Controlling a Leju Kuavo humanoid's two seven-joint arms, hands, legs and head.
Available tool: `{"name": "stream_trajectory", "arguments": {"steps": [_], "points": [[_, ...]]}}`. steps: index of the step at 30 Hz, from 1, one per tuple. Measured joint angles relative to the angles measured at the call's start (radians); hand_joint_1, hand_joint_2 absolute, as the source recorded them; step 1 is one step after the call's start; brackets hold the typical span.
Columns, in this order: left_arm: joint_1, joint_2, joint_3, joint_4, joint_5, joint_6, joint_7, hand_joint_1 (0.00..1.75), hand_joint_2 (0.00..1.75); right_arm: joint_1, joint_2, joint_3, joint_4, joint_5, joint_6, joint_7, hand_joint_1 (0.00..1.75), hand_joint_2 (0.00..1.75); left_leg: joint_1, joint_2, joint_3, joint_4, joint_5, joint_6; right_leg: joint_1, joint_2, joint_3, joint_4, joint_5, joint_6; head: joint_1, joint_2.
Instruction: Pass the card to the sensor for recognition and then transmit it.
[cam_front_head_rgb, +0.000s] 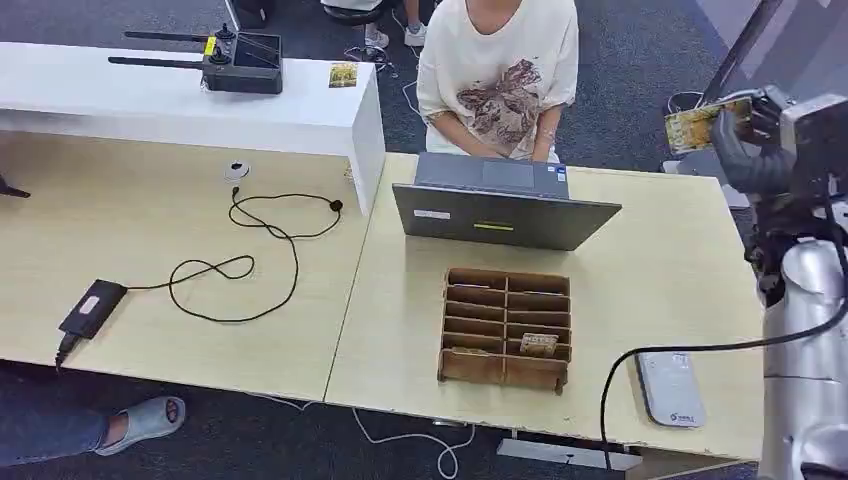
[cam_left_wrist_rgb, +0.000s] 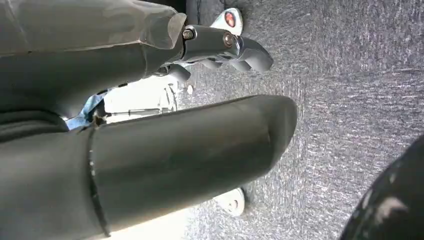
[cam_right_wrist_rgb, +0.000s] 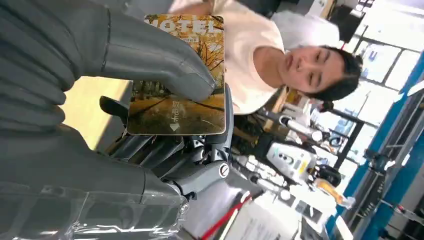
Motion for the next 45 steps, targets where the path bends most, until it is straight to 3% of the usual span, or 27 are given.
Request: {"name": "stream_trajectory", "arguments": {"steps": [5,9,12,19,24,33,45], "points": [[0.005,0.006,0.000,0.000,0.000,0.010,-0.008,0.00,0.00,0.280,-0.084,-0.120,-0.247,-0.154,0.116,0.025,1.75,1.75,0.000,-0.001,-0.002,0.000,-0.002,0.001,0.000,-0.002,0.000,0.000,-0.002,0.001,0.000,0.000],[0.007,0.010,0.000,0.000,-0.002,0.017,-0.013,0.00,0.00,0.469,-0.115,-0.231,-0.408,-0.179,0.213,0.056,1.75,1.75,0.000,-0.001,-0.002,-0.001,-0.003,0.002,0.000,-0.002,0.000,0.000,-0.003,0.001,0.001,0.000],[0.007,0.013,0.000,0.000,-0.002,0.019,-0.016,0.00,0.00,0.553,-0.122,-0.302,-0.491,-0.179,0.237,0.065,1.75,1.75,-0.001,0.002,-0.001,-0.001,-0.004,0.002,-0.001,0.000,-0.001,0.000,-0.003,0.001,0.000,0.000],[0.007,0.016,0.000,0.000,-0.003,0.019,-0.016,0.00,0.00,0.612,-0.129,-0.359,-0.562,-0.178,0.254,0.079,1.75,1.75,-0.001,0.005,0.000,-0.001,-0.003,0.003,-0.001,0.003,0.000,0.000,-0.002,0.000,0.000,0.000],[0.007,0.017,0.000,0.000,-0.002,0.019,-0.016,0.00,0.00,0.675,-0.169,-0.381,-0.590,-0.210,0.327,0.098,1.75,1.75,-0.001,0.005,0.000,-0.001,-0.003,0.003,-0.001,0.003,0.000,0.000,-0.002,0.001,0.000,0.000],[0.006,0.017,0.000,0.000,-0.005,0.027,-0.018,0.00,0.00,0.736,-0.172,-0.373,-0.598,-0.150,0.381,0.146,1.75,1.75,-0.001,0.006,0.000,-0.001,-0.004,0.003,-0.001,0.004,0.000,0.000,-0.003,0.001,0.000,0.000],[0.006,0.017,0.000,0.000,-0.006,0.026,-0.018,0.00,0.00,0.694,-0.170,-0.302,-0.450,-0.080,0.370,0.151,1.75,1.75,-0.001,0.006,0.000,-0.001,-0.003,0.003,-0.001,0.005,0.000,0.000,-0.002,0.001,0.000,0.000]]}}
